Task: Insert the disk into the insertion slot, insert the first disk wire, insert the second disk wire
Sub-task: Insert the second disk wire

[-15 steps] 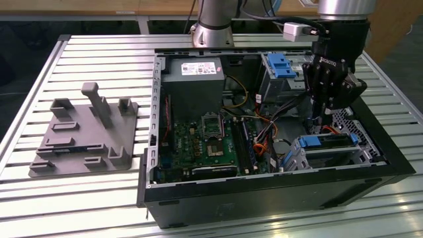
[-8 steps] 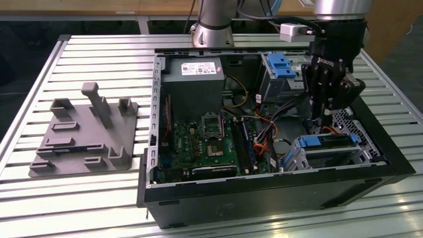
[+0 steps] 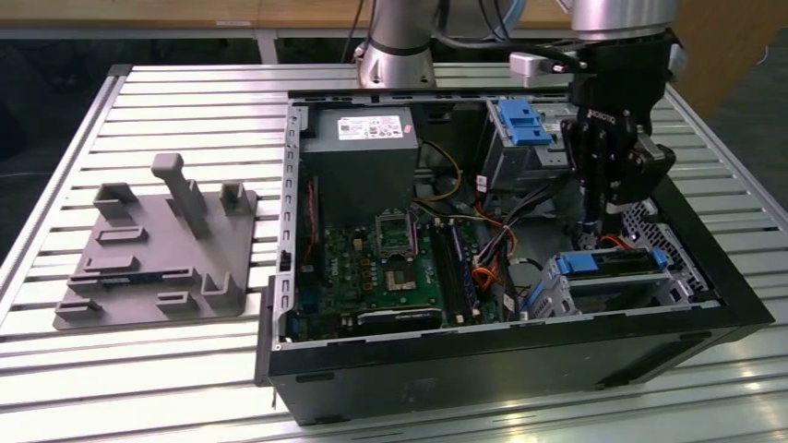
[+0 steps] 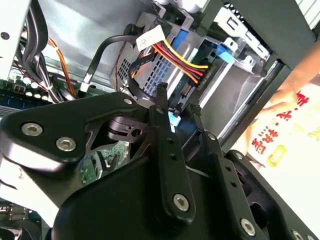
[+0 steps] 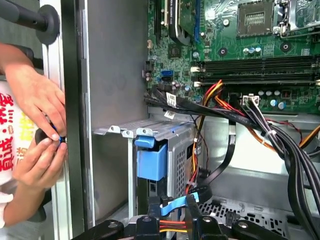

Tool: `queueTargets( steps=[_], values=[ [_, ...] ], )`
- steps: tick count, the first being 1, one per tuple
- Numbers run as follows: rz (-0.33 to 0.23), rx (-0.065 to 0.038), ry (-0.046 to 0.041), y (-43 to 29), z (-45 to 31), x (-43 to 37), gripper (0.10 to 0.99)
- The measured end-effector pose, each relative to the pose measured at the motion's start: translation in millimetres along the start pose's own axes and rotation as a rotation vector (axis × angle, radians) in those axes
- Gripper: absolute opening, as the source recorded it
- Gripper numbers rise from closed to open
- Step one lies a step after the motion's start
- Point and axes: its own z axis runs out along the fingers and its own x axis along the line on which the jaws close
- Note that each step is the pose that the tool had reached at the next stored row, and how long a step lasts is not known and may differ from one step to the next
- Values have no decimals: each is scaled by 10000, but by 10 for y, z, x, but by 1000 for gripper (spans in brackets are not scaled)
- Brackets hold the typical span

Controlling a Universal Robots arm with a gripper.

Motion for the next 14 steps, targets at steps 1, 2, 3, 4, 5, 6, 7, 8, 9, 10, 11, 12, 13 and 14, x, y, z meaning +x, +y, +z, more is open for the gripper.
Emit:
queueTargets(
  steps=[1,2,3,4,5,6,7,8,9,10,11,12,13,14],
  values=[
    [17,16,2,14,0,-1,337],
    [32,17,1,23,1,-2,337],
    [44,12,4,26,3,-3,337],
    [56,7,9,26,5,-4,337],
    [66,1,13,26,5,-4,337],
    [74,-2,14,26,6,-4,337],
    [80,-6,15,26,6,-4,337],
    [83,-7,18,26,6,-5,337],
    [85,-8,21,26,7,-6,337],
    [85,-8,28,26,7,-8,337],
    [85,-9,40,26,6,-9,337],
    [85,-10,53,26,5,-10,337],
    [86,-12,67,26,3,-11,337],
    [89,-13,80,25,2,-12,337]
  ],
)
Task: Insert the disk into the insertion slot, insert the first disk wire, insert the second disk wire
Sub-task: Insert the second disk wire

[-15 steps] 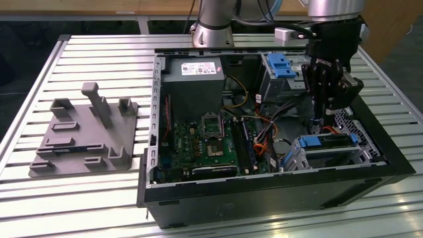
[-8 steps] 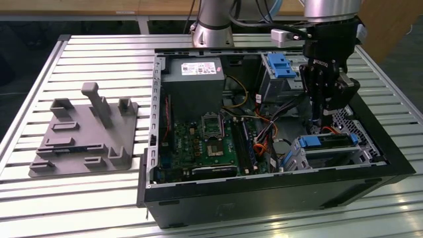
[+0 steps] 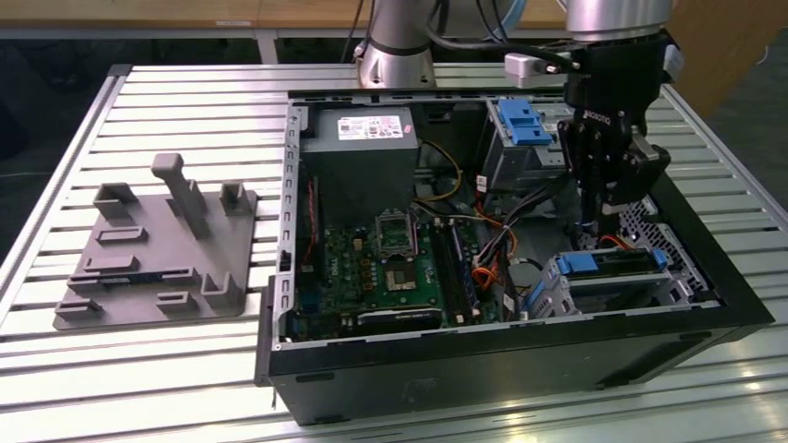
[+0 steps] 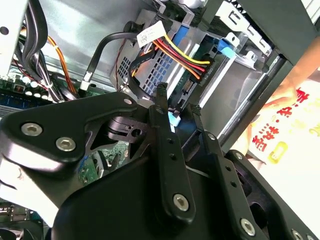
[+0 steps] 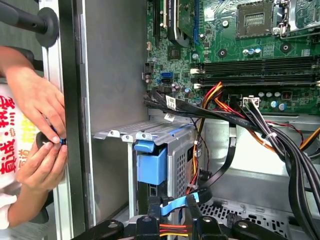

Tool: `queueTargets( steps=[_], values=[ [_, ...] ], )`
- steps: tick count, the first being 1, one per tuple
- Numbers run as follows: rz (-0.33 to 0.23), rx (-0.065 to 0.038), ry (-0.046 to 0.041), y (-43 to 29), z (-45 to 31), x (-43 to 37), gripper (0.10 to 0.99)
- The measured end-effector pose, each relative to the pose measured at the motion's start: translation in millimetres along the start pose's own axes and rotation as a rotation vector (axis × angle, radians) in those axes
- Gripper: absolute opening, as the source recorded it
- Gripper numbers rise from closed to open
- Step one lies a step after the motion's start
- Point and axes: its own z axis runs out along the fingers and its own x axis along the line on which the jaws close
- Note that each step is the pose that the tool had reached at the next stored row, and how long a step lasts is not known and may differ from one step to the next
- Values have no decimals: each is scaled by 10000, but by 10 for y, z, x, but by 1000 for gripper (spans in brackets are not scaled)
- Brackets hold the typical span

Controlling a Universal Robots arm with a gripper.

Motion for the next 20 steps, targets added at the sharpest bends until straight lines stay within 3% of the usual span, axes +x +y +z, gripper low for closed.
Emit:
queueTargets(
  steps=[6,17,19,20],
  values=[
    [15,-11,59,-5,-35,8,337],
    [65,-36,71,-6,-48,12,337],
    [75,-40,73,-6,-43,10,325],
    [78,-42,76,-6,-42,9,259]
  ],
)
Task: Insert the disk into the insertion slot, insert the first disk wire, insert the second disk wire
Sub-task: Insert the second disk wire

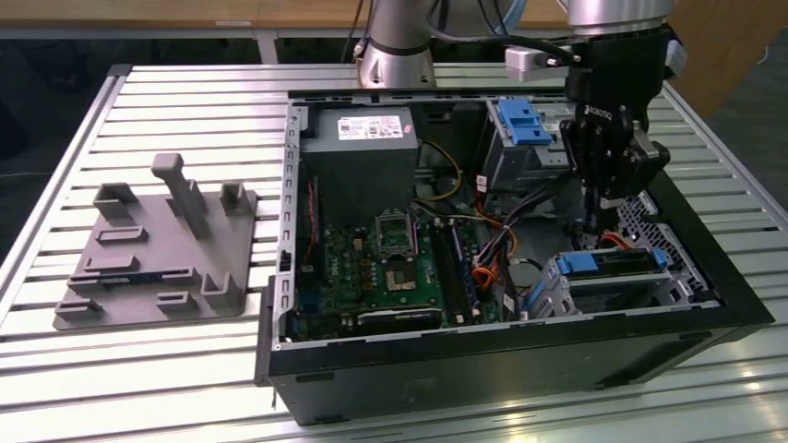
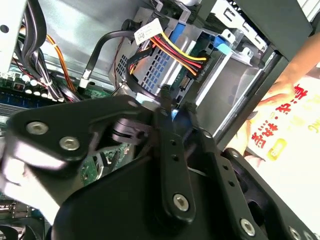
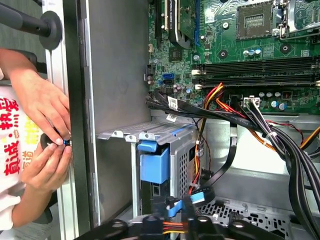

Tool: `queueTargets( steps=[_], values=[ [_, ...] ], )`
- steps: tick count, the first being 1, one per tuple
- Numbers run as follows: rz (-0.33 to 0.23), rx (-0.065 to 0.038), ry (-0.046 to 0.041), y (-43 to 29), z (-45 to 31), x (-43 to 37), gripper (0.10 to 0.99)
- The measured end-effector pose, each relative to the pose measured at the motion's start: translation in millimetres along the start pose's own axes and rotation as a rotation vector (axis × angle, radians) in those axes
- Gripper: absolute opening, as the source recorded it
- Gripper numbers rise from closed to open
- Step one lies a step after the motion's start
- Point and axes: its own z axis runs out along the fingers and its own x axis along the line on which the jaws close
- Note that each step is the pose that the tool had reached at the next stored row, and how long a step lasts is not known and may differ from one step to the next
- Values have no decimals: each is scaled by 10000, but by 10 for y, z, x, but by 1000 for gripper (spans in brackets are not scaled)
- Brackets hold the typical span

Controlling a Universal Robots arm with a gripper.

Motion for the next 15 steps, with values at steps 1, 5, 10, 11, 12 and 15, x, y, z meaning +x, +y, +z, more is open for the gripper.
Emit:
queueTargets(
  steps=[1,5,10,11,12,15],
  values=[
    [4,-2,3,0,2,-1,259],
    [18,-9,6,1,7,-4,188],
    [31,-15,7,2,10,-5,188],
    [32,-16,7,2,10,-5,188],
    [33,-16,7,2,10,-5,188],
    [36,-17,-7,2,11,-6,188]
  ],
)
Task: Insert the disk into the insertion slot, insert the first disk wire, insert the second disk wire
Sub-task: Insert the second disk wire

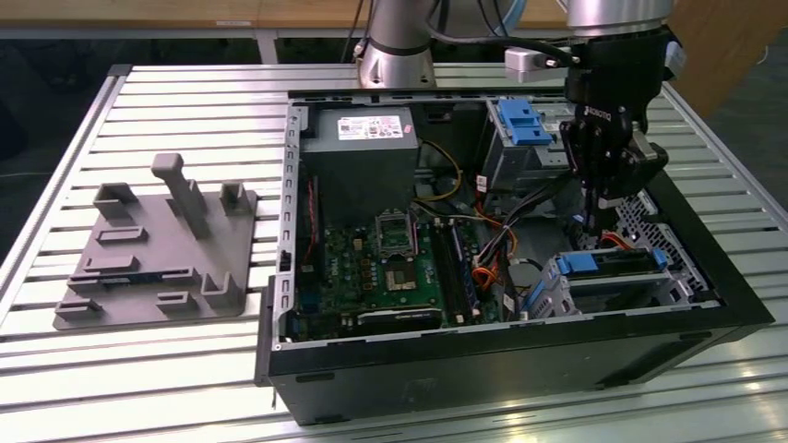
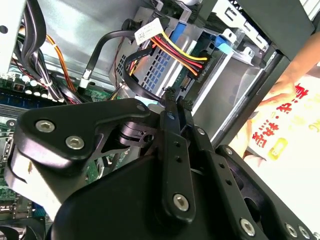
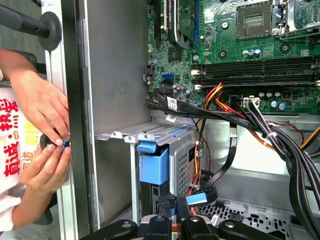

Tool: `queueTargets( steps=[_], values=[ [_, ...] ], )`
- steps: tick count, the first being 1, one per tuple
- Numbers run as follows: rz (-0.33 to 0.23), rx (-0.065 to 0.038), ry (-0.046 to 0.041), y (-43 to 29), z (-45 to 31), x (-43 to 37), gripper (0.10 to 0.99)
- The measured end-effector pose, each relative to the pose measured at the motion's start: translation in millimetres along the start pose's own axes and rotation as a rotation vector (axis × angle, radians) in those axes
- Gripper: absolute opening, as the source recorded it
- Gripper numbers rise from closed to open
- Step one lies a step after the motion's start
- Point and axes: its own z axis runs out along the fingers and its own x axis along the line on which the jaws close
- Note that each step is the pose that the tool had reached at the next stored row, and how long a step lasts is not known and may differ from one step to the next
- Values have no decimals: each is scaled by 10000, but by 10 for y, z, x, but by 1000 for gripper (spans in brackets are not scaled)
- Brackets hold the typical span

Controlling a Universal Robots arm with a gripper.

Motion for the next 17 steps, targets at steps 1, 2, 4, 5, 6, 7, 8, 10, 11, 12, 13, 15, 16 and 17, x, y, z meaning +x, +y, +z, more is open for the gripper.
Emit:
queueTargets(
  steps=[1,2,4,5,6,7,8,10,11,12,13,15,16,17],
  values=[
    [5,-1,-38,0,1,1,188],
    [10,-1,-79,0,4,5,188],
    [16,-4,-110,1,10,17,188],
    [20,-5,-126,1,12,21,188],
    [24,-6,-146,1,14,24,188],
    [28,-7,-168,1,15,27,188],
    [33,-8,-193,1,17,29,188],
    [42,-11,-251,2,21,34,188],
    [47,-11,-279,2,23,38,188],
    [49,-12,-293,2,24,41,188],
    [51,-13,-298,2,24,42,188],
    [55,-15,-304,2,26,42,188],
    [57,-16,-304,2,26,42,188],
    [60,-17,-304,2,26,43,173]
  ],
)
